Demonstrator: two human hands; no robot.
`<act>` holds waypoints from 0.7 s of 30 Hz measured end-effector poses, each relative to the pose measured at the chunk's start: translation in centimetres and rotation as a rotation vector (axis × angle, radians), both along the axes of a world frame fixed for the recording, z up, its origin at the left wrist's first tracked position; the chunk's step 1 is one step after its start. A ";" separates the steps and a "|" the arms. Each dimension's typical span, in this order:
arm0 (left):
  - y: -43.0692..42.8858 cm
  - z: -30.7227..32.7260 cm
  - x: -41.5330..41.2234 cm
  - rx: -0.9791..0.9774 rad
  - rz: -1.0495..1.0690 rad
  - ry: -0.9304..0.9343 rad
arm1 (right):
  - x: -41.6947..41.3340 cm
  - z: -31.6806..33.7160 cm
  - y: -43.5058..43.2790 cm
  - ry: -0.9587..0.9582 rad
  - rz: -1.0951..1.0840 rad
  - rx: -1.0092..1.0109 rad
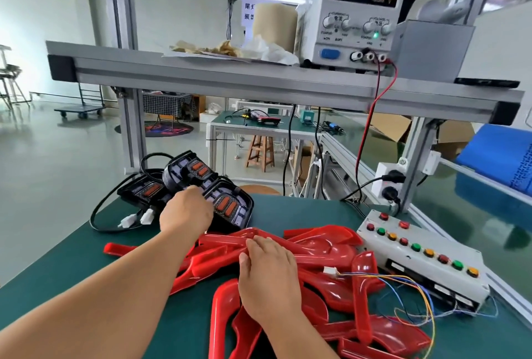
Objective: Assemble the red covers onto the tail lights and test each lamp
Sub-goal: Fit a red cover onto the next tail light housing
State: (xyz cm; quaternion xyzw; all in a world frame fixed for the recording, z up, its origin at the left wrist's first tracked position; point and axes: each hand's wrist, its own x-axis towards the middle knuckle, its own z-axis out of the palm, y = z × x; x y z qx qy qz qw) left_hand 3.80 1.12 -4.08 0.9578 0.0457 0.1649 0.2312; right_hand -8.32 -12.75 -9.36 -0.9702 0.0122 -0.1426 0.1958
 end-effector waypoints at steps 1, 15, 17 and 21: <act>0.1 0.1 0.2 -0.041 0.007 0.008 | 0.0 0.0 0.0 -0.003 0.000 0.004; 1.0 2.6 1.1 -0.473 0.103 0.035 | 0.0 -0.2 -0.2 -0.062 -0.004 -0.033; 1.1 3.1 0.5 -0.596 0.103 0.046 | -0.1 -0.1 -0.2 -0.076 -0.002 -0.037; 0.7 3.6 -1.4 -0.942 0.012 0.087 | -0.2 0.2 -0.2 -0.102 0.004 -0.050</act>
